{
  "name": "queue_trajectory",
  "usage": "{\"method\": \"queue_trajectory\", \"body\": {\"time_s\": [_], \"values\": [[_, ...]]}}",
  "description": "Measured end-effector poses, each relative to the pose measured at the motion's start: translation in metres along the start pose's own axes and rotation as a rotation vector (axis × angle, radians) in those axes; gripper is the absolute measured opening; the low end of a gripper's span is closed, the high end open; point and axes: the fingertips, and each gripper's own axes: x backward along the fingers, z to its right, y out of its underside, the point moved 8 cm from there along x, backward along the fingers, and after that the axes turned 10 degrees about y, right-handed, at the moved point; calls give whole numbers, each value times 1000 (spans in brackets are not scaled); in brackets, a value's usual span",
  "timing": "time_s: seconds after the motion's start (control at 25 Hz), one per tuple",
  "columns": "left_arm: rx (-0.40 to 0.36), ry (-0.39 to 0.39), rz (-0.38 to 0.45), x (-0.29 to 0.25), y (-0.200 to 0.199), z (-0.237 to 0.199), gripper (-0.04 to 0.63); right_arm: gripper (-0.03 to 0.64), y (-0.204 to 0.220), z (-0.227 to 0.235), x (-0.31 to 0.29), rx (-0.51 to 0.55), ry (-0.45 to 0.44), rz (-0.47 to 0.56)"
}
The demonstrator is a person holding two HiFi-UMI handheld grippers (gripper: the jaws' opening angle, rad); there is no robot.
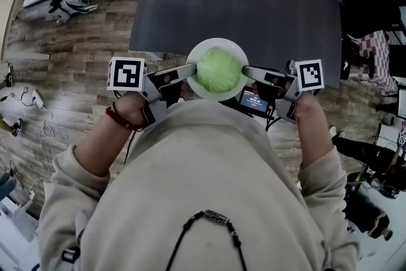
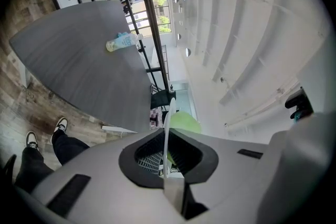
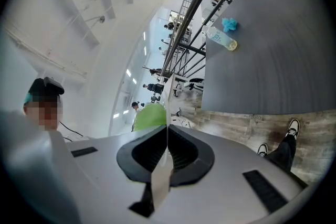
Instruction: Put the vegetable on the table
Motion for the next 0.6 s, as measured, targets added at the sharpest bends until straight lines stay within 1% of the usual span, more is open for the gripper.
{"method": "queue_trajectory", "body": {"time_s": [0.28,0.44,0.6], "values": [[21,-6,8,-35,-24,-14,23,25,-30,28,19,-5,-13,8],[11,0,3,-59,-42,-11,25,25,-54,37,34,3,-23,9],[10,-23,11,-88,-59,-11,25,25,-81,53,53,2,-39,0]]}}
